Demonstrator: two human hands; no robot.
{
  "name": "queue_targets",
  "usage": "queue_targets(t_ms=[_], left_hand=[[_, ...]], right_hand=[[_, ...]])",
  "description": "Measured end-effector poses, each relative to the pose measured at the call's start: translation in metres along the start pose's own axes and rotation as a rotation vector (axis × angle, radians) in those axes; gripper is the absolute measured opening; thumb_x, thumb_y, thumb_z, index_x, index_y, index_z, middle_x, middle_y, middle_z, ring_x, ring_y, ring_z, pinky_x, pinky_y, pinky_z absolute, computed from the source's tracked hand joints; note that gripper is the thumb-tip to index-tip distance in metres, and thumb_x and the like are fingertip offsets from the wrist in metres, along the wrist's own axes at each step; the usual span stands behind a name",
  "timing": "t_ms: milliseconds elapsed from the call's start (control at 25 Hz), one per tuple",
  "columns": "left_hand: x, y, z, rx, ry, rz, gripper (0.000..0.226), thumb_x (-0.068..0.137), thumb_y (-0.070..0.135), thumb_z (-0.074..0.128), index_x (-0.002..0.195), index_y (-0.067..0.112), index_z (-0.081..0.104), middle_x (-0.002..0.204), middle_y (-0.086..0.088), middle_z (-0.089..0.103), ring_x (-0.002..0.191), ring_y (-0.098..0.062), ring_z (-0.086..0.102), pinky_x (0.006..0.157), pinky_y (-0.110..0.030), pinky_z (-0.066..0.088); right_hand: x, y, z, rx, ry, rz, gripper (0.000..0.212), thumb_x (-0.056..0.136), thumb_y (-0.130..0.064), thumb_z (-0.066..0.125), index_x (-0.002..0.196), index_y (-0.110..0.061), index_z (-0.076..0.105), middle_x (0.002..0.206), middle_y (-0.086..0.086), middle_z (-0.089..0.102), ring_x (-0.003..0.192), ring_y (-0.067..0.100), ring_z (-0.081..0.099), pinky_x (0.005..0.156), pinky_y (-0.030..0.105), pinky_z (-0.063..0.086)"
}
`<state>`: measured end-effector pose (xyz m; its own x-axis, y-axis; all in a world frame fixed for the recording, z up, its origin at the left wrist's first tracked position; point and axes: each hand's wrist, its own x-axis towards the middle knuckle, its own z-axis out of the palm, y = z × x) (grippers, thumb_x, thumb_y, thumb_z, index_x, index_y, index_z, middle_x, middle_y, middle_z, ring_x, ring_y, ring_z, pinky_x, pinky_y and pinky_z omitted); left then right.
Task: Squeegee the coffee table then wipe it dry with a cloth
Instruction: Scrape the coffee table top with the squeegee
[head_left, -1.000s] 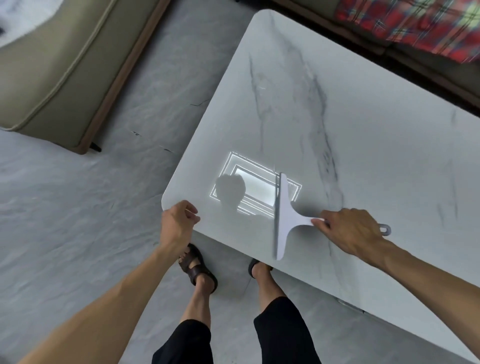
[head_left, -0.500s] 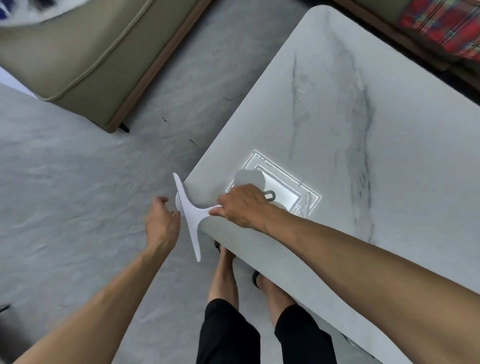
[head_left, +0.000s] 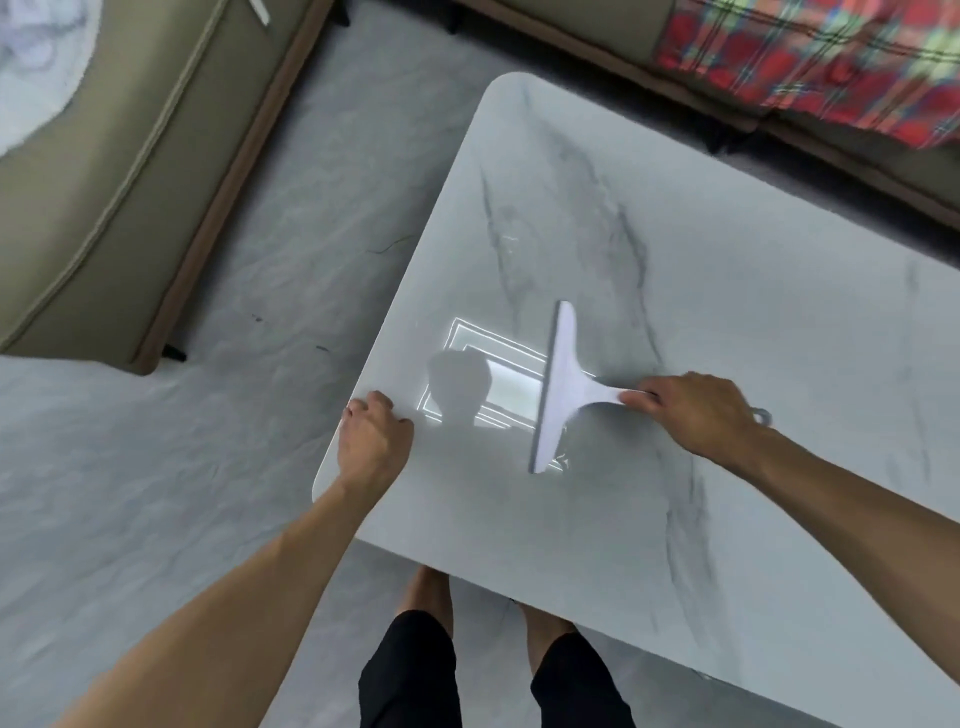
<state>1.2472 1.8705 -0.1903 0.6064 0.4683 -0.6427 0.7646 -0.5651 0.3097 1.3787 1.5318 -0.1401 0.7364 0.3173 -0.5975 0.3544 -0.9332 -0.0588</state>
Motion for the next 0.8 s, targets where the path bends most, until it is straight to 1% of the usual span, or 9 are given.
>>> queue_targets(t_ms=[80,160,240,280,320,440,560,640,800], left_hand=[[0.007,0.009,-0.007,-0.005,-0.004,-0.032,0.034,0.087,0.013,0.048,0.12,0.006,0.053,0.122,-0.017,0.055,0.113,-0.035,0.051,0.092,-0.037,0.042],[0.011,0.011,-0.015,-0.039,0.014,-0.06,0.033,0.086,0.015,0.049,0.118,0.009,0.054,0.117,-0.014,0.059,0.105,-0.034,0.057,0.08,-0.034,0.044],[0.018,0.009,-0.026,-0.156,0.032,-0.073,0.031,0.086,0.014,0.05,0.116,0.011,0.056,0.109,-0.011,0.063,0.091,-0.03,0.059,0.067,-0.03,0.044],[0.022,0.006,-0.033,-0.223,0.045,-0.081,0.029,0.086,0.012,0.05,0.114,0.011,0.058,0.105,-0.009,0.064,0.085,-0.027,0.058,0.061,-0.028,0.042],[0.026,0.001,-0.038,-0.267,0.064,-0.088,0.027,0.085,0.01,0.05,0.111,0.012,0.059,0.101,-0.007,0.065,0.081,-0.024,0.056,0.057,-0.026,0.039],[0.038,-0.015,-0.048,-0.285,0.102,-0.128,0.02,0.084,0.014,0.052,0.103,0.016,0.056,0.088,0.004,0.06,0.085,-0.024,0.055,0.06,-0.025,0.038],[0.047,-0.028,-0.051,-0.314,0.075,-0.157,0.026,0.086,0.018,0.053,0.112,0.016,0.051,0.099,0.0,0.057,0.09,-0.026,0.055,0.073,-0.03,0.041],[0.049,-0.026,-0.051,-0.301,0.042,-0.168,0.034,0.085,0.017,0.054,0.119,0.016,0.048,0.102,-0.002,0.055,0.085,-0.024,0.054,0.071,-0.029,0.039],[0.045,0.003,-0.04,-0.26,-0.028,-0.155,0.041,0.085,0.015,0.055,0.125,0.015,0.043,0.084,0.001,0.053,0.066,-0.018,0.054,0.051,-0.027,0.039]], right_hand=[[-0.019,0.028,-0.011,-0.045,0.06,0.09,0.055,0.088,-0.071,0.02,0.071,-0.03,0.052,0.064,-0.006,0.058,0.067,0.024,0.057,0.059,0.032,0.034],[-0.027,0.03,-0.02,-0.029,0.094,0.094,0.058,0.086,-0.073,0.017,0.063,-0.027,0.045,0.054,-0.007,0.051,0.057,0.022,0.053,0.056,0.032,0.034],[-0.022,-0.003,-0.031,0.041,0.055,0.016,0.05,0.085,-0.076,0.017,0.082,-0.043,0.054,0.058,-0.005,0.05,0.066,0.023,0.058,0.056,0.031,0.032],[-0.012,-0.03,-0.033,0.073,0.03,-0.067,0.033,0.086,-0.074,0.023,0.098,-0.055,0.047,0.065,-0.004,0.055,0.074,0.024,0.062,0.056,0.03,0.03],[0.001,-0.061,-0.029,0.08,0.015,-0.167,0.026,0.088,-0.07,0.029,0.105,-0.056,0.043,0.078,-0.005,0.062,0.081,0.025,0.063,0.057,0.03,0.029],[0.043,-0.168,-0.007,0.06,-0.076,-0.408,0.043,0.09,-0.064,0.034,0.095,-0.034,0.063,0.097,0.001,0.068,0.09,0.028,0.062,0.061,0.032,0.028],[0.075,-0.221,0.006,0.047,-0.101,-0.461,0.049,0.09,-0.064,0.036,0.089,-0.026,0.067,0.096,0.005,0.07,0.091,0.029,0.062,0.065,0.032,0.031],[0.091,-0.213,0.0,0.046,-0.074,-0.435,0.049,0.091,-0.062,0.036,0.09,-0.025,0.068,0.097,0.005,0.07,0.091,0.028,0.062,0.065,0.032,0.029],[0.105,-0.141,-0.026,0.105,-0.013,-0.276,0.042,0.092,-0.062,0.033,0.082,-0.033,0.062,0.091,0.004,0.067,0.091,0.029,0.062,0.066,0.034,0.032]])
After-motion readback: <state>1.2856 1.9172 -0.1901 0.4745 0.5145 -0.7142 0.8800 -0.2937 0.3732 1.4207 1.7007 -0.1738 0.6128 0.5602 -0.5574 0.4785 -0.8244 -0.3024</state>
